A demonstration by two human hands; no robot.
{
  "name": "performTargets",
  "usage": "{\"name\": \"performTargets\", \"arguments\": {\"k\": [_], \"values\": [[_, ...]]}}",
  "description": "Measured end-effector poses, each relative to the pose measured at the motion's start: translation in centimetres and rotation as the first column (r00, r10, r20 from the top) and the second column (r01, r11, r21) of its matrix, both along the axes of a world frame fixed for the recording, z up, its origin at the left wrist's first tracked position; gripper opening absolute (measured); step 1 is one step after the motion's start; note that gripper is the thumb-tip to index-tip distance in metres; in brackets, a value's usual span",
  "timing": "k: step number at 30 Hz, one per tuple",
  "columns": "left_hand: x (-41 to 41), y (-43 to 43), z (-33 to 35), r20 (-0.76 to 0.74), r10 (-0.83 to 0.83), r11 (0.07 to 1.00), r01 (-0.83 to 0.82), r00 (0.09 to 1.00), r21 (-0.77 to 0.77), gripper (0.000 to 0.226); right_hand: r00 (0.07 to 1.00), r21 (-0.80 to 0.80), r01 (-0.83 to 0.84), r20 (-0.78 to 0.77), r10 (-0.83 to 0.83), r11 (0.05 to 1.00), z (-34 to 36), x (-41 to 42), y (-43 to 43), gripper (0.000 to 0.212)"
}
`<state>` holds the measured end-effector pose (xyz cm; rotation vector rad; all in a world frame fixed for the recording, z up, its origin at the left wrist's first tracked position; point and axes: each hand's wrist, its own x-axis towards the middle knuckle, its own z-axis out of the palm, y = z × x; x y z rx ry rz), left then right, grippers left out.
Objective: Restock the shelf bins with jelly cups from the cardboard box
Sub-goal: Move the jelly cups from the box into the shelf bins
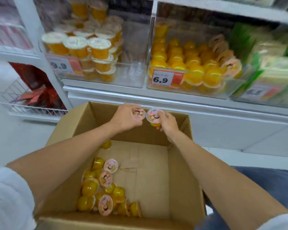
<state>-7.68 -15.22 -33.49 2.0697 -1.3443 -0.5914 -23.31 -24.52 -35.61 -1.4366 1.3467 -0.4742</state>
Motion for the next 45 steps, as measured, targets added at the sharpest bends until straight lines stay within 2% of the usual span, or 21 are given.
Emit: {"name": "performTargets", "arguments": {"k": [2,5,10,12,14,18,20,23,25,27,30,33,34,36,39,45], "values": [[-1.9,-1.1,4.3,-0.046,0.005,0.991,-0.011,0.999,-0.135,0.059,0.996,-0.095,0.032,0.09,-0.023,0.995,4.7,-0.9,-0.7,0.023],[-4.1,-2.9,9.8,0.009,-0.008,0.953,0.011,1.0,-0.304,0.06,0.97,-0.199,0.112,0.233,-0.065,0.974,10.7,-2.2,-2.0,0.021],[-5.7,-7.4,16.1,0.127,0.018,0.915,0.035,0.992,-0.401,0.058,0.941,-0.347,0.183,0.333,-0.062,0.92,16.9,-3.7,-5.7,0.031],[-5.7,-9.7,17.3,0.143,0.015,0.898,0.05,0.99,-0.438,0.05,0.928,-0.313,0.174,0.369,-0.049,0.934,18.3,-3.9,-7.5,0.037],[-5.3,-12.3,17.8,0.158,0.007,0.874,0.071,0.987,-0.481,0.042,0.921,-0.277,0.155,0.387,-0.038,0.948,19.0,-3.7,-9.6,0.054],[-3.2,-18.3,17.3,0.247,0.024,0.881,0.096,0.969,-0.463,0.043,0.93,-0.298,0.153,0.367,-0.035,0.942,18.6,-2.2,-15.0,0.077],[-1.9,-21.2,17.1,0.288,0.016,0.897,0.113,0.958,-0.427,0.042,0.938,-0.32,0.181,0.341,-0.065,0.93,18.3,-1.4,-17.8,0.081],[-0.7,-25.5,17.2,0.345,-0.032,0.917,0.165,0.938,-0.363,0.033,0.968,-0.454,0.196,0.232,-0.097,0.869,18.0,0.1,-22.2,0.063],[-0.1,-28.0,16.9,0.42,-0.014,0.938,0.157,0.907,-0.308,0.033,0.995,-0.559,0.096,0.067,-0.07,0.824,17.9,1.2,-24.5,0.052],[0.6,-29.9,15.9,0.496,-0.019,0.941,0.184,0.868,-0.285,0.034,0.995,-0.61,0.042,-0.043,-0.086,0.791,17.7,2.0,-26.3,0.05],[1.8,-31.4,14.5,0.656,-0.024,0.945,0.232,0.755,-0.232,0.032,0.995,-0.594,0.091,0.024,-0.096,0.799,16.5,2.8,-27.9,0.047],[2.1,-31.7,14.0,0.812,0.164,0.937,0.169,0.56,-0.306,0.031,0.992,-0.595,0.109,0.111,-0.053,0.797,15.6,3.2,-28.8,0.044],[2.0,-31.6,13.9,0.816,0.207,0.928,0.155,0.539,-0.338,0.033,0.992,-0.601,0.106,0.117,-0.044,0.792,15.4,3.4,-29.0,0.041],[2.0,-31.6,13.6,0.784,0.222,0.929,0.119,0.58,-0.351,0.037,0.993,-0.619,0.111,0.094,-0.067,0.778,15.1,3.8,-28.8,0.041],[1.9,-31.6,13.3,0.761,0.213,0.939,0.088,0.613,-0.334,0.041,0.989,-0.673,0.13,0.042,-0.139,0.728,14.8,4.0,-28.5,0.053],[2.1,-31.8,12.9,0.744,0.159,0.955,0.089,0.649,-0.282,0.046,0.994,-0.691,0.008,-0.074,-0.082,0.723,14.9,3.8,-28.2,0.043]]}}
